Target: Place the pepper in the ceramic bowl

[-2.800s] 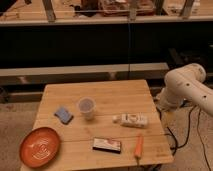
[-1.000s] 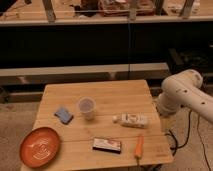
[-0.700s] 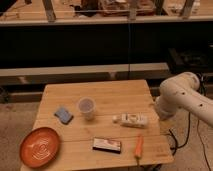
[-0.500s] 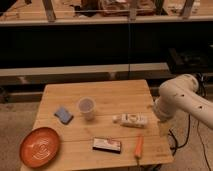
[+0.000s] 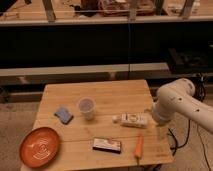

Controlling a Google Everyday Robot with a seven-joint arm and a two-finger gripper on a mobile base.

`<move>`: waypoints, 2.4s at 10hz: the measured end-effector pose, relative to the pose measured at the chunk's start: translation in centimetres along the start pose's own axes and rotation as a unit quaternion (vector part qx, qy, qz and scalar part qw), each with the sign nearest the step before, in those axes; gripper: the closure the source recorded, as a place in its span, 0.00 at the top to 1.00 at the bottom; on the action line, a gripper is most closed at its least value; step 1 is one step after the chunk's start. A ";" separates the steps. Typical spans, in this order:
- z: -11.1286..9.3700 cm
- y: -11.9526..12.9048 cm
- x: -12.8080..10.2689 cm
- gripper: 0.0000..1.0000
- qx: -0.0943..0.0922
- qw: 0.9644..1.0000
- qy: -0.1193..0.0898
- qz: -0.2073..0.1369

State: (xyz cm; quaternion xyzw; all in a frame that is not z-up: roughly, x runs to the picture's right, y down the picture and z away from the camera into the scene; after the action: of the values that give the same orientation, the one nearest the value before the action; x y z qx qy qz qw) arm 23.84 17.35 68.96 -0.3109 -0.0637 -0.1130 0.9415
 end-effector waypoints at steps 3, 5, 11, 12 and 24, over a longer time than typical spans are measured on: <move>0.6 0.3 -0.5 0.80 -0.004 1.000 -0.008 -0.010; 1.8 0.6 -0.9 0.80 -0.006 1.000 -0.015 -0.016; 3.7 1.0 -1.6 0.80 -0.015 0.999 -0.030 -0.036; 4.1 1.1 -1.7 0.80 -0.017 0.998 -0.032 -0.041; 8.3 1.3 -2.9 0.80 -0.041 0.992 -0.041 -0.109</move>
State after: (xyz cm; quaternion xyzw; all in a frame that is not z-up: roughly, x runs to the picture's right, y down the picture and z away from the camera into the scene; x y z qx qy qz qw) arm 20.93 23.86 74.30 -0.3445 -0.1308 -0.2049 0.9067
